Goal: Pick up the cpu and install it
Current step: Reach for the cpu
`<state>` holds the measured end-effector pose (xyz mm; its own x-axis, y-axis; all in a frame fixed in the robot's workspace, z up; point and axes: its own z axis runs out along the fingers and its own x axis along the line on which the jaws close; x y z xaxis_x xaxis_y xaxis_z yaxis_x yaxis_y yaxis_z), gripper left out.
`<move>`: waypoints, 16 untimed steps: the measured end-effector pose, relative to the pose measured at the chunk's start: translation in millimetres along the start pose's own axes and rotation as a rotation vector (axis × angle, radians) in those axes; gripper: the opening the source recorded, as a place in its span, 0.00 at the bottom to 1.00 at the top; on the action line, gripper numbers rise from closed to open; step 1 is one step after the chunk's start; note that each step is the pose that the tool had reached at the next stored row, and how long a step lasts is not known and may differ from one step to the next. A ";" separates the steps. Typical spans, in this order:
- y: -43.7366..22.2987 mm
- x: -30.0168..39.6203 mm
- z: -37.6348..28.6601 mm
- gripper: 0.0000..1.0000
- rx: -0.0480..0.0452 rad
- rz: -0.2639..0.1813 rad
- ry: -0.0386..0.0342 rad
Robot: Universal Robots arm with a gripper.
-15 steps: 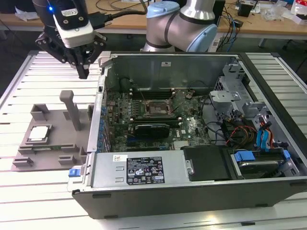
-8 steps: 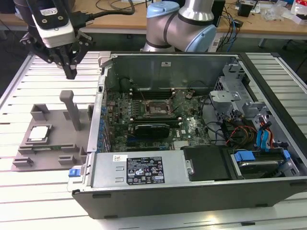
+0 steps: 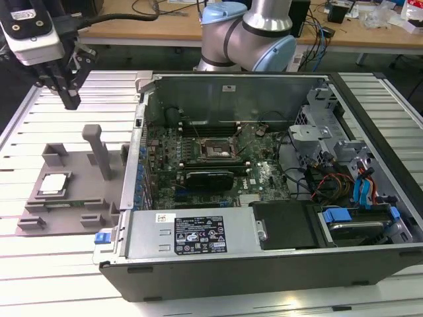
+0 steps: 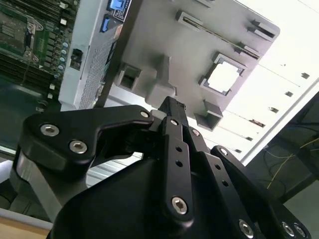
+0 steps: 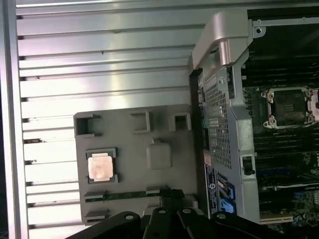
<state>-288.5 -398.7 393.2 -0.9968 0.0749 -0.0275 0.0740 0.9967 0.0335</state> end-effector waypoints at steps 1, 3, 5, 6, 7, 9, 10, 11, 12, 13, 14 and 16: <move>-0.2 3.2 -0.1 0.11 0.0004 0.000 -0.0001; -0.9 12.6 -0.4 0.11 0.0015 0.000 -0.0005; -1.8 25.8 -0.8 0.11 0.0030 0.000 -0.0010; -2.3 31.8 -1.0 0.11 0.0037 0.000 -0.0012; -2.6 36.9 -1.1 0.11 0.0042 0.000 -0.0013; -3.2 44.6 -1.4 0.11 0.0053 0.000 -0.0015; -3.6 50.9 -1.6 0.11 0.0060 0.000 -0.0018; -3.9 56.2 -1.7 0.11 0.0069 0.000 -0.0021; -4.1 59.3 -1.8 0.11 0.0075 0.000 -0.0022; -4.3 61.8 -1.9 0.11 0.0079 0.000 -0.0024; -4.6 66.1 -2.0 0.11 0.0085 0.000 -0.0026; -5.3 76.2 -2.3 0.11 0.0101 0.000 -0.0030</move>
<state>-364.9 -398.3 393.3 -0.9967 0.0746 -0.0306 0.0739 0.9970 0.0233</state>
